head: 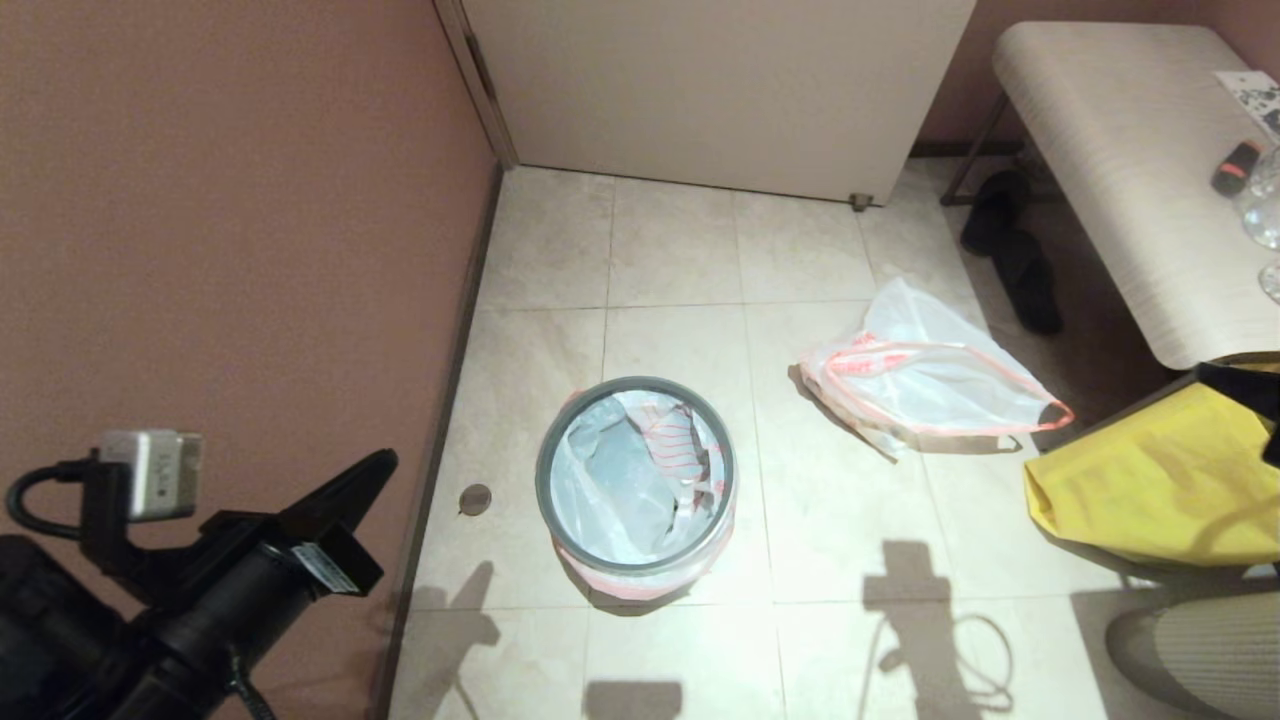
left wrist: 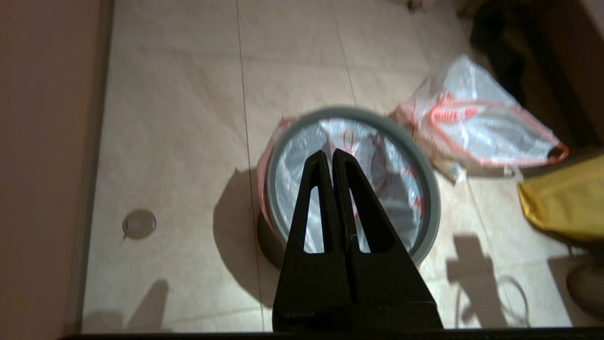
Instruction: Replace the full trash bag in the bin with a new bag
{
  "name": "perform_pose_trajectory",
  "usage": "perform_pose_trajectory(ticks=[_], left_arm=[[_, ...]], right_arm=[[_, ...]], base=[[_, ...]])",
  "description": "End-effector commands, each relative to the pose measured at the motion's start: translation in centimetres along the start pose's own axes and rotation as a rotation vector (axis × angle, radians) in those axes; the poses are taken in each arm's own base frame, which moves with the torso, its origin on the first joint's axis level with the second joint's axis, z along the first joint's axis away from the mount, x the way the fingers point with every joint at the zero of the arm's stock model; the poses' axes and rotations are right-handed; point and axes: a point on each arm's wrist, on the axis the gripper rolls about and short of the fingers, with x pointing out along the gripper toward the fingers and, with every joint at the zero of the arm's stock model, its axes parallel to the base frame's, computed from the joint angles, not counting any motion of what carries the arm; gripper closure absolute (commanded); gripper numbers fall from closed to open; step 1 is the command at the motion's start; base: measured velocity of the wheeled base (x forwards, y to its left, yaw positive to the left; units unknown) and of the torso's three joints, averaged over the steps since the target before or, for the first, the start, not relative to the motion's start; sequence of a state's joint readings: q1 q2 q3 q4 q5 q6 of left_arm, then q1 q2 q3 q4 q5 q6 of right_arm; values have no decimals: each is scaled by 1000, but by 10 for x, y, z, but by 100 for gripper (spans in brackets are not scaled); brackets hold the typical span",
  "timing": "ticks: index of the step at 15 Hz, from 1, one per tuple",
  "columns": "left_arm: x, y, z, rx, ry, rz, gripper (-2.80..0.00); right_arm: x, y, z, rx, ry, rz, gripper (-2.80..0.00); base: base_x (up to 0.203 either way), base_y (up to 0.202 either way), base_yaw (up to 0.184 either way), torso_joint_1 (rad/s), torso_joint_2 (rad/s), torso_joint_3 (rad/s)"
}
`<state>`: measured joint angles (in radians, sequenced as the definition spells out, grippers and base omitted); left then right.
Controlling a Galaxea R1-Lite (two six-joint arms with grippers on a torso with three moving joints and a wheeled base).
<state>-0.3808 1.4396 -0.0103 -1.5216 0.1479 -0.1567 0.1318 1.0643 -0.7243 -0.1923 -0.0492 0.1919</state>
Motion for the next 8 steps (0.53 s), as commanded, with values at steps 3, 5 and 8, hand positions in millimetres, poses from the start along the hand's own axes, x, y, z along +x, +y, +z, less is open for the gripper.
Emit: perform_pose_trajectory(ticks=[3,5,8], left_arm=[[-47,0,33,17,-169,17,0],[-66,8,36,67,-168,128,0],[-89,22,45,114,-242,328,0]], right_arm=[[-81,-11,11,6,-198,-102,0],[-115,-9,9,5,-201,-122,0],[-158,-6,-2,5,-201,-123,0]], base=[[0,0,0,0,0,0],[0,0,0,0,0,0],[0,0,0,0,0,0]])
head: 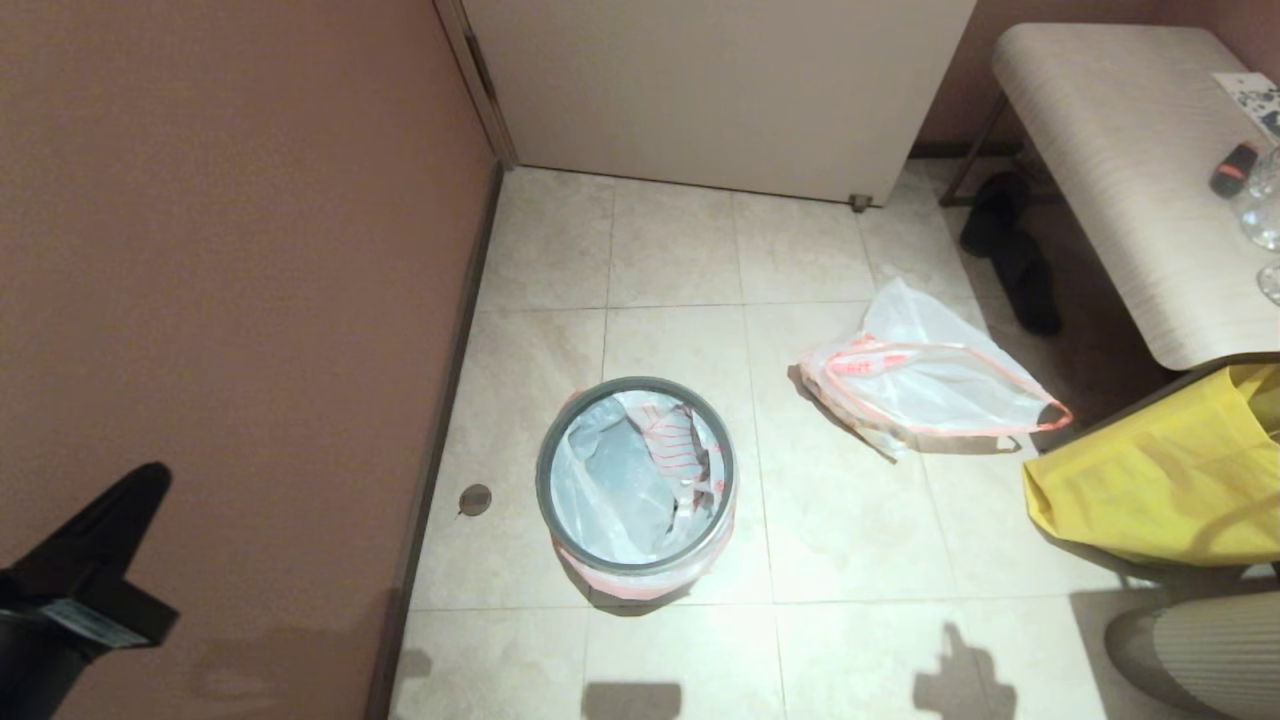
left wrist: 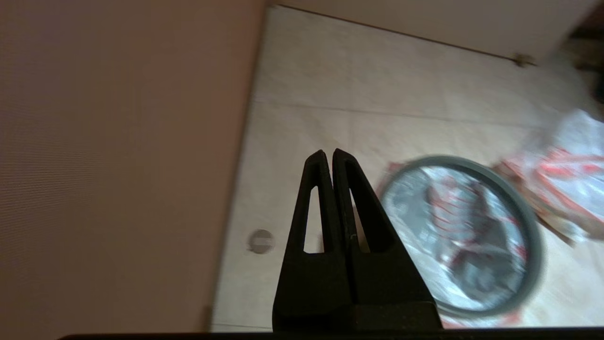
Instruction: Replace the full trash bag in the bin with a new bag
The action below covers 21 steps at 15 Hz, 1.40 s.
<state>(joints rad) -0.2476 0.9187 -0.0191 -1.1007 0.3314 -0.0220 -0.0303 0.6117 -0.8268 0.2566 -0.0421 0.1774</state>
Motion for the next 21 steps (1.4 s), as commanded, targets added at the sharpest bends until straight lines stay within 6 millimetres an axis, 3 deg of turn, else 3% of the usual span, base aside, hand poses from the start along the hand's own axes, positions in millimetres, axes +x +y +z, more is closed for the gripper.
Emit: perform_pose_trajectory(ticks=[1,6,13,15,21], left_arm=[[-20,11,14,-21,-122,67,0],[-63,25,9,-14,-178,154,0],[-116,32,-33,-1,-123,161,0],[-119,32,-49,-29,-21,102,0],[-120,29,-64,27,151,-68,0]], right_arm=[[-33,-2,-2,6,-92,7,0],[-67,-5,-18,3,-107,11,0],[-97,-13,-51,-86,-51,60,0],[-96,-16,-63,-144,-33,70,0],[-93,-27,-120,-291,0,80,0]], base=[[0,0,0,0,0,0],[0,0,0,0,0,0],[0,0,0,0,0,0],[0,0,0,0,0,0],[0,0,0,0,0,0]])
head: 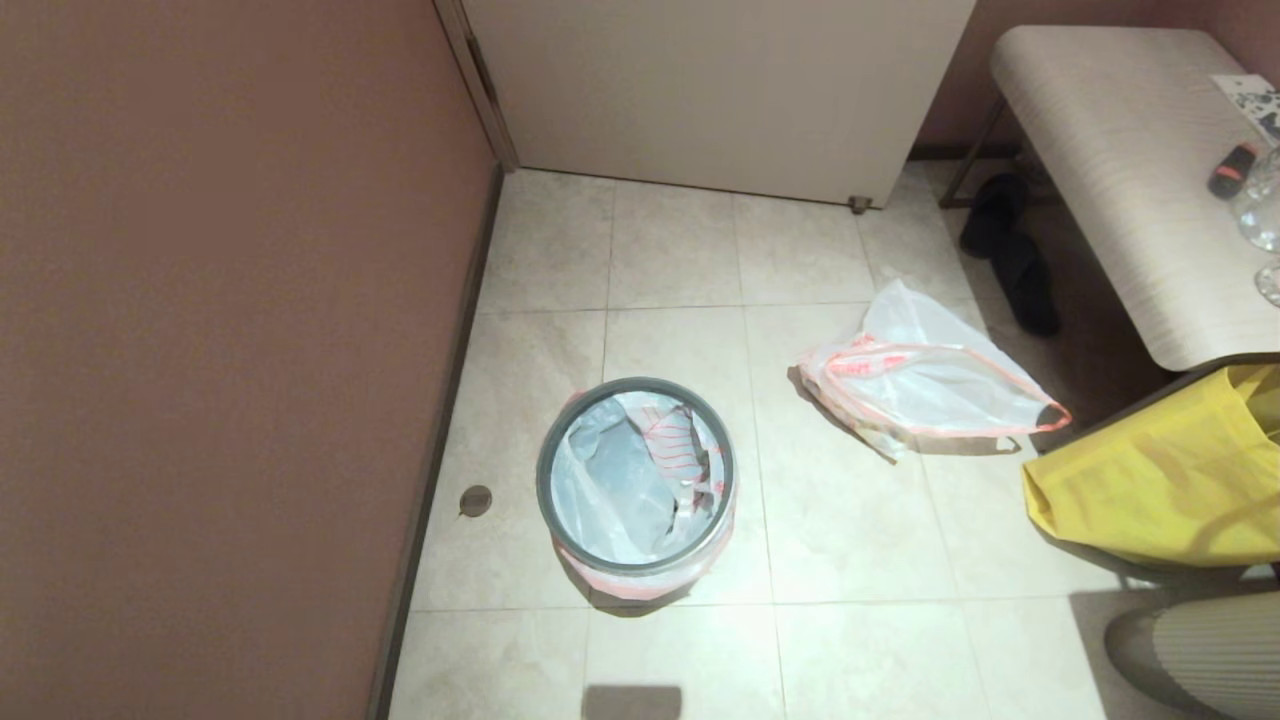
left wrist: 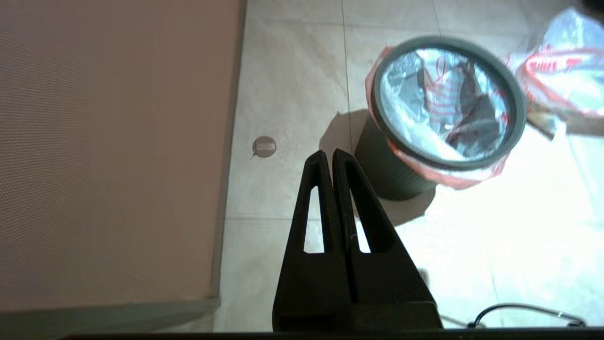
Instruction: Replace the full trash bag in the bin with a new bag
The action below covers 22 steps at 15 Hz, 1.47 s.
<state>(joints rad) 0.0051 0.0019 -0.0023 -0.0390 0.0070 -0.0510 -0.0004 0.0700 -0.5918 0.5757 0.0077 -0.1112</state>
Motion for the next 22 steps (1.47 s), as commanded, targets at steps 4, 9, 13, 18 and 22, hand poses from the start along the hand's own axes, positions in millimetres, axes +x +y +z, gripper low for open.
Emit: perform_pose_trajectory(ticks=[4,9,13,18,22], left_arm=[[0,0,-1,60,7,6,0],[0,0,0,18,-3,11,0],[0,0,0,7,-4,12,0],[0,0,0,7,-4,12,0],[0,0,0,7,-4,12,0]], right_arm=[[-1,2,-16,1,-36,-9,0],[31,5,-49,0,31,-1,0],[62,8,-81,5,-81,-16,0],[65,9,-89,120,-49,-13,0],[65,9,-89,120,-49,-13,0]], base=[[0,0,0,0,0,0],[0,0,0,0,0,0],[0,0,0,0,0,0],[0,0,0,0,0,0],[0,0,0,0,0,0]])
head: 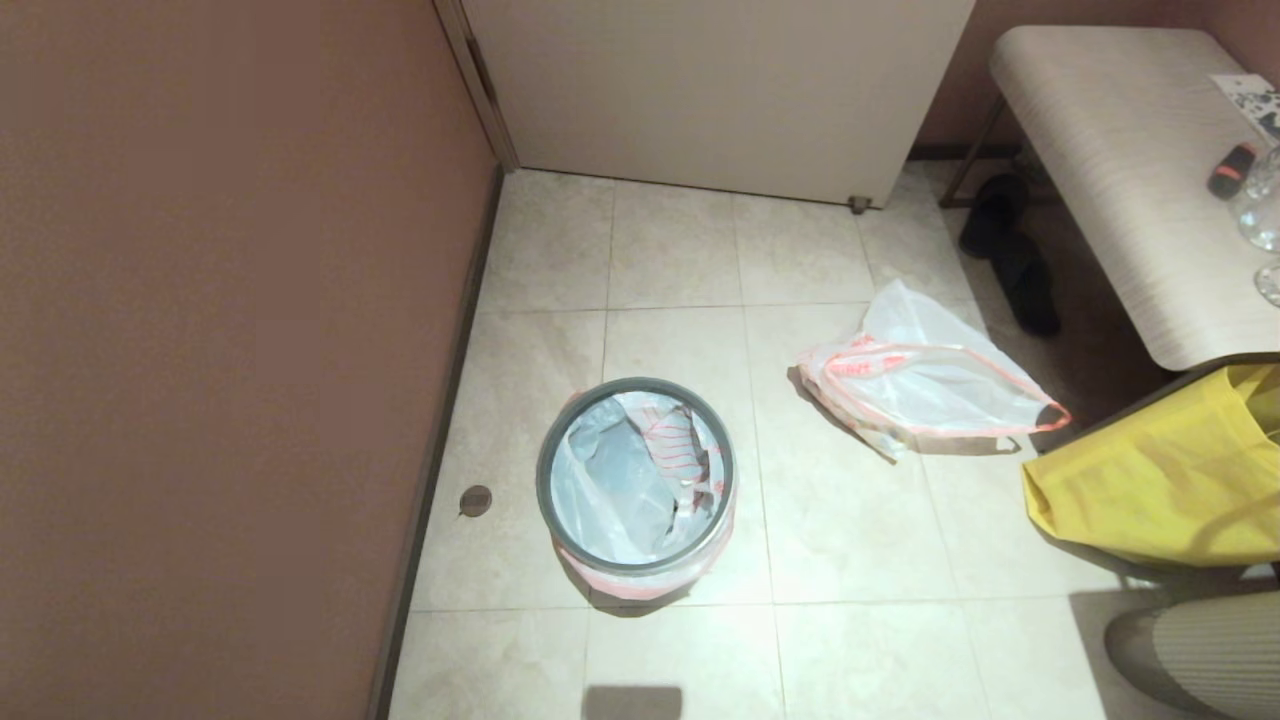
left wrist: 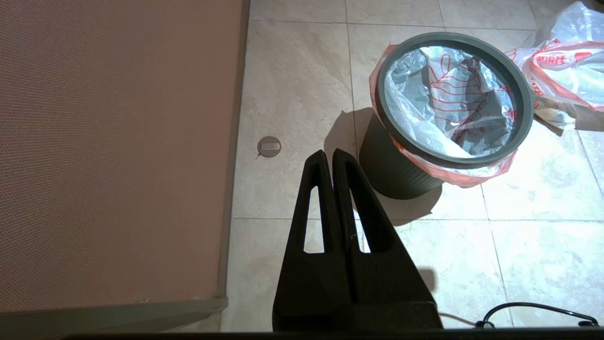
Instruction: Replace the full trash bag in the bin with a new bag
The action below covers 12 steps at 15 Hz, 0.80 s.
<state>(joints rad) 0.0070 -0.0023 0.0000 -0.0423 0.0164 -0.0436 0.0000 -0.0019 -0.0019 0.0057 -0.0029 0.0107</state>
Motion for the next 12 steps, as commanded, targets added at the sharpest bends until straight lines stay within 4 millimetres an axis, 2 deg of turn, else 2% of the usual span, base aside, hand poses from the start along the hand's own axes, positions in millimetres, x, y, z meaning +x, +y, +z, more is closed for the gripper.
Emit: perform_pose_trajectory(ticks=[1,12], left_arm=[[0,0,0,-1,2,1,0],[0,0,0,-1,2,1,0]], right_arm=[[0,0,0,3,3,0,0],[0,0,0,-5,1,-2,0]], base=[[0,0,0,0,0,0],[0,0,0,0,0,0]])
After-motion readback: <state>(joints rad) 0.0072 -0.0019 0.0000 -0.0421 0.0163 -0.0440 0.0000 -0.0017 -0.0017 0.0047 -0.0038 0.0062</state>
